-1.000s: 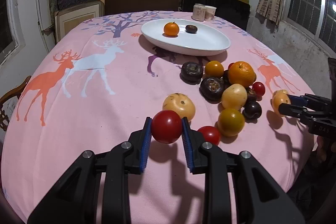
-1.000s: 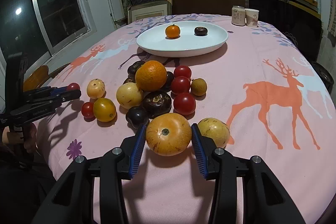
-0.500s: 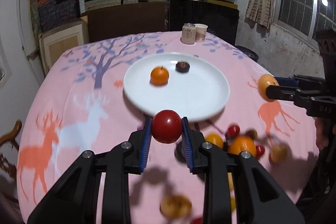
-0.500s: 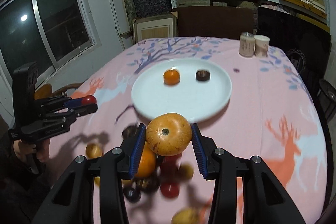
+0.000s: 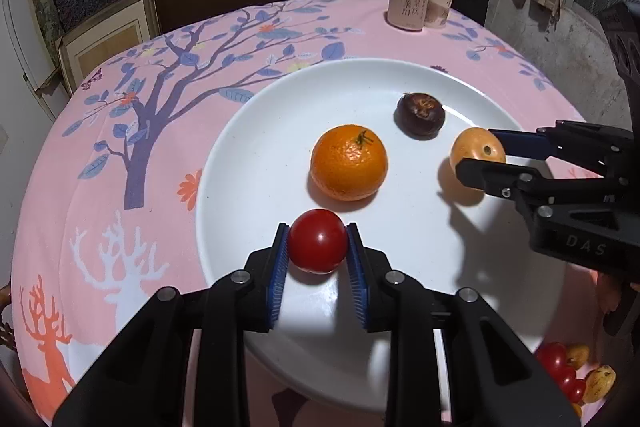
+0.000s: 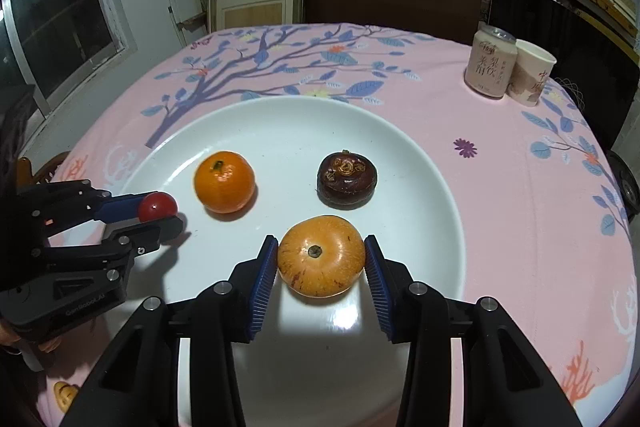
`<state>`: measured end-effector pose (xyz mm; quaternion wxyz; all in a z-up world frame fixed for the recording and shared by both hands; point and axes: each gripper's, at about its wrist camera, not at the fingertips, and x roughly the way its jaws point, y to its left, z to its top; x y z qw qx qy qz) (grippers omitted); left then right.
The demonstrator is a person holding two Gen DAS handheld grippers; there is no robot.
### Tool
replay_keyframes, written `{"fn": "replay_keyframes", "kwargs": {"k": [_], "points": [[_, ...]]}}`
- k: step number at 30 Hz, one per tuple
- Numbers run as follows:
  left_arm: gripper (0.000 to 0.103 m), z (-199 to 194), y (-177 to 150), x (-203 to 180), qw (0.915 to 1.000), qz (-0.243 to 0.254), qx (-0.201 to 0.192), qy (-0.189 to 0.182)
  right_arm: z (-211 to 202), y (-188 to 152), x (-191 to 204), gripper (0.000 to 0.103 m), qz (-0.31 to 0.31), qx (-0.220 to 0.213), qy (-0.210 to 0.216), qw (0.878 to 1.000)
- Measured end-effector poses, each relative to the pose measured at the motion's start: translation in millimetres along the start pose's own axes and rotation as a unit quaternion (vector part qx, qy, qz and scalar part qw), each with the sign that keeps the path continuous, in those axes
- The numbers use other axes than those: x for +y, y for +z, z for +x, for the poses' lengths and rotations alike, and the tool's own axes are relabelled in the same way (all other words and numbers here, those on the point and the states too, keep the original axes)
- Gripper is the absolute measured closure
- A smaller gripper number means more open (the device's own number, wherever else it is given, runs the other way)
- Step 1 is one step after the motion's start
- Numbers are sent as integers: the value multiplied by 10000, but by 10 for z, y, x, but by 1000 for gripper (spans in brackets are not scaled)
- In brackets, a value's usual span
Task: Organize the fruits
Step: 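Place the cherry tomato and yellow-orange fruit on the plate, open both grippers, then grasp another red cherry tomato with the left gripper while the right grasps a pale yellow fruit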
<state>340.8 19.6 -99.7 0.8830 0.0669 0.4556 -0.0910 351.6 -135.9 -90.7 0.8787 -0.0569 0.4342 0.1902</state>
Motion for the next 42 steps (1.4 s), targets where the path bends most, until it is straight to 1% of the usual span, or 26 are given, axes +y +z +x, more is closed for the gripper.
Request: {"fn": "replay_keyframes", "kwargs": {"k": [2, 4, 5, 6, 8, 10, 11, 12, 13, 15, 18, 20, 22, 24, 25, 28, 31, 33, 34, 35, 37, 39, 40, 41, 42], "points": [[74, 76, 18, 11, 10000, -8, 49, 67, 69, 17, 1, 58, 10, -18, -3, 10000], [73, 89, 42, 14, 9999, -29, 1, 118, 84, 37, 9, 58, 3, -53, -7, 10000], [66, 89, 52, 16, 9999, -59, 8, 136, 68, 50, 9, 57, -6, -93, 28, 10000], [61, 78, 55, 22, 9998, -103, 9, 149, 27, 51, 14, 48, -35, -154, 18, 9999], [44, -30, 31, 6, 9997, -114, -116, 208, -146, 25, 25, 40, -109, -351, -104, 9993], [36, -247, -34, -6, 9990, -81, -342, 267, -374, -33, 37, 40, -150, -470, -160, 9987], [34, -369, -80, -3, 9987, -76, -442, 251, -493, -70, 46, 40, -180, -524, -187, 9983], [32, -545, -155, 12, 9981, -92, -570, 219, -655, -138, 61, 40, -220, -595, -200, 9978], [28, -683, -230, 19, 9975, -101, -659, 214, -796, -201, 70, 40, -257, -659, -187, 9973], [23, -1026, -462, 33, 9963, -93, -842, 121, -1163, -440, 125, 40, -359, -814, -162, 9959], [19, -1413, -887, 15, 9955, 7, -938, 105, -1540, -843, 190, 38, -418, -896, -124, 9950], [15, -1576, -1179, 3, 9956, -15, -929, 82, -1694, -1168, 240, 37, -418, -839, -128, 9955], [15, -1675, -1478, -8, 9961, -45, -881, 47, -1770, -1471, 293, 37, -430, -772, -204, 9959], [15, -1704, -1731, -36, 9967, -35, -806, 129, -1794, -1760, 344, 37, -437, -675, -287, 9963], [15, -1700, -1856, -56, 9972, -57, -732, 100, -1800, -1895, 358, 37, -384, -632, -288, 9968], [15, -1703, -2146, -141, 9981, -99, -598, -76, -1811, -2147, 359, 37, -216, -617, -294, 9974], [15, -1743, -2360, -354, 9977, 202, -650, -42, -1771, -2321, 353, 37, -120, -600, -417, 9973], [23, -1751, -2457, -513, 9967, 465, -670, 4, -1735, -2383, 332, 37, -55, -545, -366, 9978], [30, -1736, -2480, -577, 9964, 561, -639, 6, -1721, -2400, 334, 37, -37, -538, -349, 9979], [31, -1714, -2498, -619, 9963, 618, -601, 6, -1710, -2405, 334, 37, -42, -542, -347, 9979], [33, -1660, -2499, -667, 9962, 665, -561, 20, -1700, -2426, 335, 37, -49, -540, -312, 9980], [42, -1599, -2482, -694, 9964, 679, -511, -1, -1678, -2428, 326, 39, -21, -520, -253, 9983], [48, -1550, -2469, -711, 9966, 689, -461, -5, -1663, -2425, 322, 39, -6, -505, -239, 9984], [51, -1526, -2462, -722, 9966, 688, -450, -22, -1642, -2420, 315, 39, 17, -487, -221, 9986], [51, -1522, -2455, -730, 9965, 681, -486, -22, -1619, -2414, 307, 41, 48, -466, -204, 9987]]}}
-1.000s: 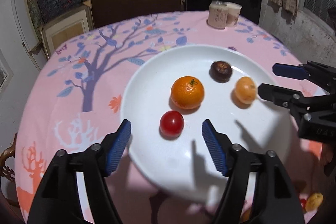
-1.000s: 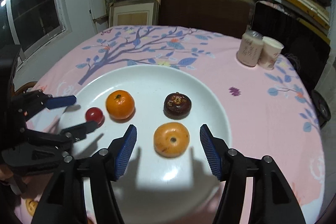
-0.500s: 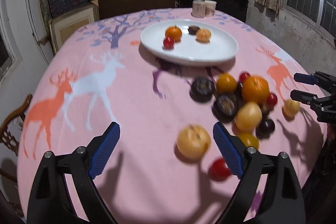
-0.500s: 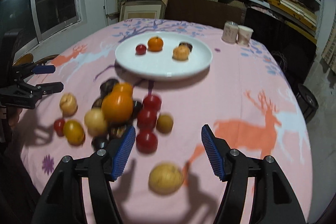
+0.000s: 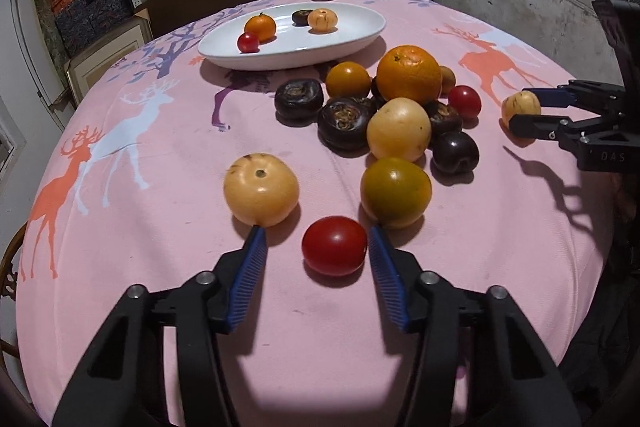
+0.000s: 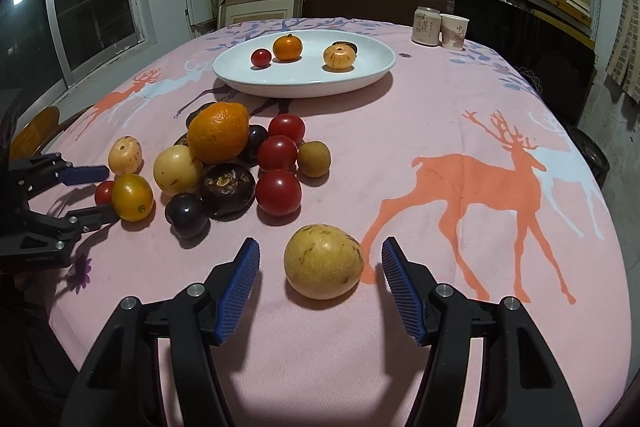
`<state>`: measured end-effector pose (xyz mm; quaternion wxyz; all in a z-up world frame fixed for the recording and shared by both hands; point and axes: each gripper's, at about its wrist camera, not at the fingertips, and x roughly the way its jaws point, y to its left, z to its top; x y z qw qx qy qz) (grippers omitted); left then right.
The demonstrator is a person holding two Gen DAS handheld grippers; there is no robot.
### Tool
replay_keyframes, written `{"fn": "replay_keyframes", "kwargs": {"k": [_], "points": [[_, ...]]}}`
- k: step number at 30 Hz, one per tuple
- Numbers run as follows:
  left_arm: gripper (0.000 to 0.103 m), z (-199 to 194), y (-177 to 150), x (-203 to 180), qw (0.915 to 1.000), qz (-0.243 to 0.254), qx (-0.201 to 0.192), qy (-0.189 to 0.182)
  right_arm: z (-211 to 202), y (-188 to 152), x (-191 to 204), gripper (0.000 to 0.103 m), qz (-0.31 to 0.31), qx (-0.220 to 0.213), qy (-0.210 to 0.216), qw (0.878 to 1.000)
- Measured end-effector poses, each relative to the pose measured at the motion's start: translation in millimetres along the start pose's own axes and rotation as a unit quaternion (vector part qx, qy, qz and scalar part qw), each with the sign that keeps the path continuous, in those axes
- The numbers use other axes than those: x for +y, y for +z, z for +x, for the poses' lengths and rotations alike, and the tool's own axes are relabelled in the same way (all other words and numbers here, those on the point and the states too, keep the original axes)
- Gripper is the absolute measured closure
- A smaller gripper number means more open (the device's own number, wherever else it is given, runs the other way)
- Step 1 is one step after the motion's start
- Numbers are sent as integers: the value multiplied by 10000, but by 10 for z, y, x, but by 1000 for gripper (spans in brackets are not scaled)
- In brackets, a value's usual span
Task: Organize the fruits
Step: 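Grasp another red cherry tomato with the left gripper while the right grasps a pale yellow fruit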
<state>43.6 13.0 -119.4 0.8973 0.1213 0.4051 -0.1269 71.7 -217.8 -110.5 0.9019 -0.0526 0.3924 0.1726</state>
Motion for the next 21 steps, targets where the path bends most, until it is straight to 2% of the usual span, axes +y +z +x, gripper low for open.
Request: {"fn": "replay_keyframes", "kwargs": {"k": [2, 3, 5, 6, 21], "points": [[58, 14, 13, -2, 10000, -1, -15, -61, 26, 11, -2, 46, 36, 1, 38, 10000], [60, 20, 17, 1, 9999, -16, -18, -108, 41, 14, 4, 55, 32, 17, 58, 10000], [70, 14, 8, -13, 9999, 4, -31, -169, 59, 3, 48, 61, -96, 28, -96, 9999], [71, 10, 8, -18, 9998, 16, -37, -181, 54, 1, 49, 62, -115, 14, -110, 9999], [73, 3, -49, 66, 9988, -289, -94, -378, 19, -24, -5, 63, 40, 7, -37, 10000]]}}
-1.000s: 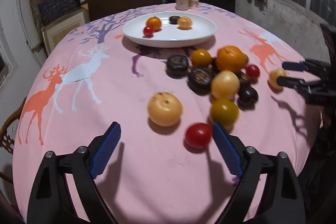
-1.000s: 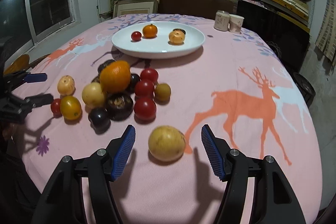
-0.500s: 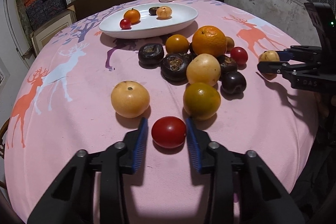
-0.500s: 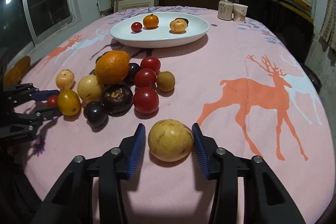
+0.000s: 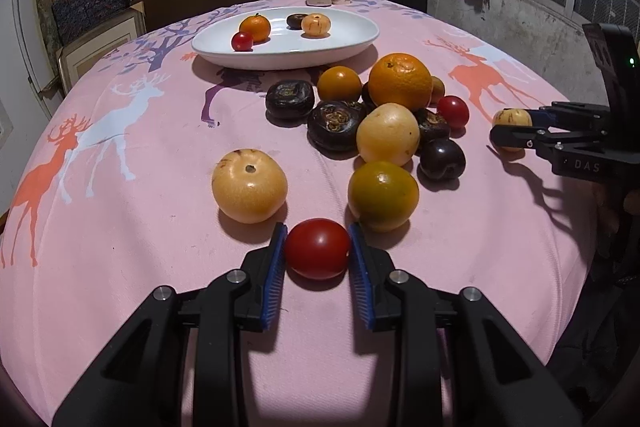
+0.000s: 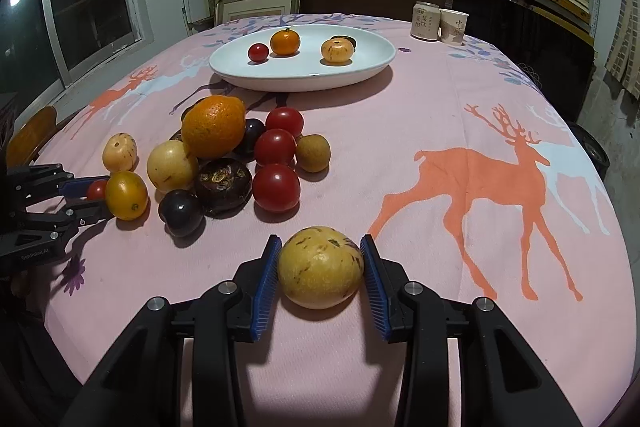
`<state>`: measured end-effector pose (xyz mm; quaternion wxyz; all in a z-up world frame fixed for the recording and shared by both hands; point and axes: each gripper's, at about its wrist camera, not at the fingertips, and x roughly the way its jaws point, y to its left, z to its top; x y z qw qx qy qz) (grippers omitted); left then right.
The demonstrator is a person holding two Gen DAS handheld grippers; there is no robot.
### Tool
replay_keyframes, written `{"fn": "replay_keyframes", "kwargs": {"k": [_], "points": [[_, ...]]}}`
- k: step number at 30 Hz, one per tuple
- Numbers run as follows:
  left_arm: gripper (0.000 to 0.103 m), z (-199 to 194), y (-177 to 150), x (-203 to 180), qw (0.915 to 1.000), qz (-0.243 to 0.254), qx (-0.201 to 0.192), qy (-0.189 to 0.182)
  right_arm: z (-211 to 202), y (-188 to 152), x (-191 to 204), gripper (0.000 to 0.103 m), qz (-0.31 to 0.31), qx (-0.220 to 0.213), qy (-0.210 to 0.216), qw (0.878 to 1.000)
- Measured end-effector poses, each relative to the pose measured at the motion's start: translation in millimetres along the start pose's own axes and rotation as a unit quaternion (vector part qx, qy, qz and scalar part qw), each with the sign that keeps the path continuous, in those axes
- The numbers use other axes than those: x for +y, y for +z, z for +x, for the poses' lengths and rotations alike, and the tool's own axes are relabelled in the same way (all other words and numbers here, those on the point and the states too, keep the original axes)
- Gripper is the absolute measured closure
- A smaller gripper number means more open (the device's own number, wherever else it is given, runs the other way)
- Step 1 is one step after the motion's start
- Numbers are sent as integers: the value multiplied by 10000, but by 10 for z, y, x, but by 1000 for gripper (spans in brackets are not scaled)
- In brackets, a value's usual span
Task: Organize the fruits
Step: 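Grasp another red cherry tomato with the left gripper while the right grasps a pale yellow fruit, then set the cherry tomato and pale yellow fruit on the plate, release both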
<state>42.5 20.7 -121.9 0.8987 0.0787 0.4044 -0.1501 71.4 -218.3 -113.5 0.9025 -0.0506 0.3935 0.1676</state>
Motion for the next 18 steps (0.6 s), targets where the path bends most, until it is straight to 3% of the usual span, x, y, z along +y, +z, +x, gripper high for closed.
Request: {"fn": "replay_keyframes", "kwargs": {"k": [12, 18], "points": [[73, -291, 110, 63, 9992, -132, -375, -72, -144, 94, -10, 63, 201, -133, 341, 9991], [73, -248, 123, 91, 9993, -229, -286, -121, -120, 101, -21, 63, 267, -101, 402, 9988]]}}
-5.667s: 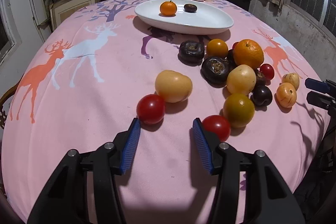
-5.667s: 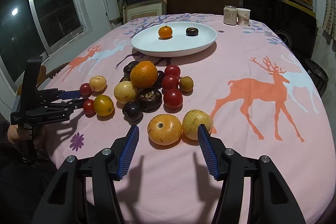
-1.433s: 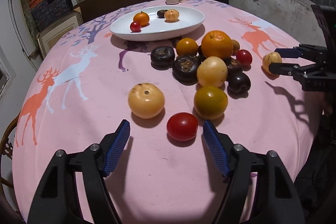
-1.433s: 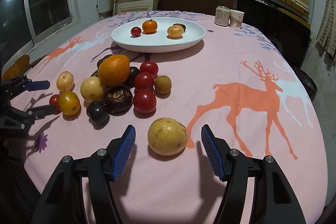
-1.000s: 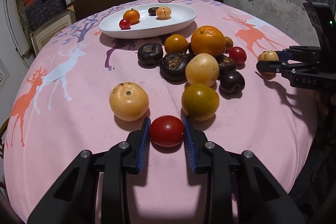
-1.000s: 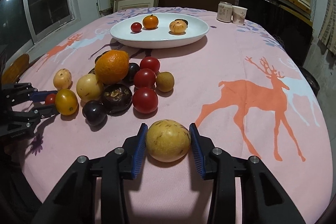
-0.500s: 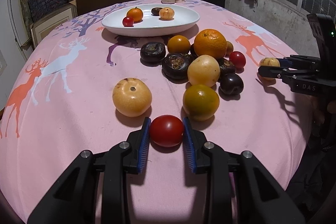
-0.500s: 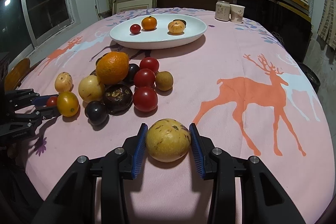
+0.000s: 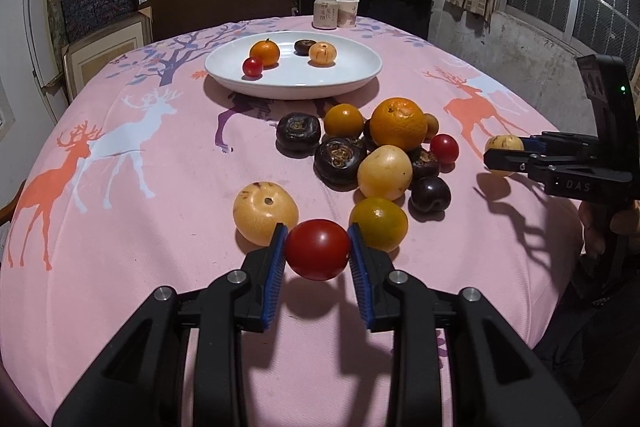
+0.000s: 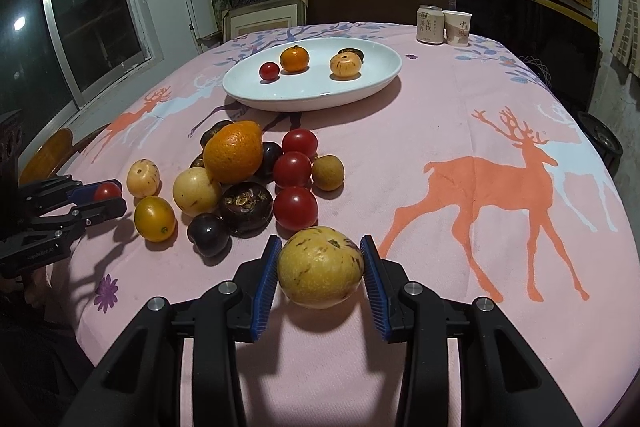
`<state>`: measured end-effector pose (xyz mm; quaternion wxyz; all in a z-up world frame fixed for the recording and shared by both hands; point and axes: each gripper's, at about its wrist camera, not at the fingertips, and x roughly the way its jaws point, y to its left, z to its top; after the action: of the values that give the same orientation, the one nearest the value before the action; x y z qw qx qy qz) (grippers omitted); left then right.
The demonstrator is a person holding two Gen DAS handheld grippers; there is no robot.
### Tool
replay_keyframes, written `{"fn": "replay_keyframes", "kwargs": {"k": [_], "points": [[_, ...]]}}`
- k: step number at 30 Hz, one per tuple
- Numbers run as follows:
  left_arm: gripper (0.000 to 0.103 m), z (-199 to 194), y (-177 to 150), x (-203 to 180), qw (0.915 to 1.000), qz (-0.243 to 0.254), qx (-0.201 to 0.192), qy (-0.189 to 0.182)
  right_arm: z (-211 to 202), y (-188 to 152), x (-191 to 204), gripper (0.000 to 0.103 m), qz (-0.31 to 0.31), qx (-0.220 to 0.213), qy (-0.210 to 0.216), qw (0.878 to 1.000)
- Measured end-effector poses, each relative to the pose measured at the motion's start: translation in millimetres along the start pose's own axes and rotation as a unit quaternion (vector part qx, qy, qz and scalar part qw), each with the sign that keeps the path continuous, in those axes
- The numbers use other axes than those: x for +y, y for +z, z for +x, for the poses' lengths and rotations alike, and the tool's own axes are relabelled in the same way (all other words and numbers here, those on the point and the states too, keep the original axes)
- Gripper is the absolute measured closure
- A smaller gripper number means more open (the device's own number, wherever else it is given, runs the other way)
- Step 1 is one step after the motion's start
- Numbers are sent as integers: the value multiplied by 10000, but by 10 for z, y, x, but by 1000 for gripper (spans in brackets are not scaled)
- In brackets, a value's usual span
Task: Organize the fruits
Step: 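Set the cherry tomato and pale yellow fruit on the plate, release both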
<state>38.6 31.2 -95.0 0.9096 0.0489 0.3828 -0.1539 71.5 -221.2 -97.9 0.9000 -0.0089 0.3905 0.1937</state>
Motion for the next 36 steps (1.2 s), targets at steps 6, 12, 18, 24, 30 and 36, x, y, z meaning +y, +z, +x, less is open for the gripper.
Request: {"fn": "replay_keyframes", "kwargs": {"k": [6, 12, 18, 24, 30, 36], "points": [[73, 20, 252, 61, 10000, -15, -76, -31, -37, 277, -22, 63, -64, -102, 66, 9999], [73, 181, 980, 206, 9992, 71, -382, -71, 19, 1024, -37, 62, -179, -347, 146, 9991], [73, 666, 1609, 384, 9996, 105, -261, 44, 392, 1643, -17, 62, -228, -289, 188, 9991], [73, 1425, 1866, 623, 9993, -2, 353, 127, 1104, 1875, -67, 62, -142, 158, 65, 9998], [73, 1859, 1919, 691, 9978, 144, 526, 382, 1655, 1919, -121, 62, -51, 496, -75, 9987], [72, 1940, 2034, 772, 9975, 114, 461, 519, 1862, 2001, 15, 62, -359, 417, -262, 9981]]}}
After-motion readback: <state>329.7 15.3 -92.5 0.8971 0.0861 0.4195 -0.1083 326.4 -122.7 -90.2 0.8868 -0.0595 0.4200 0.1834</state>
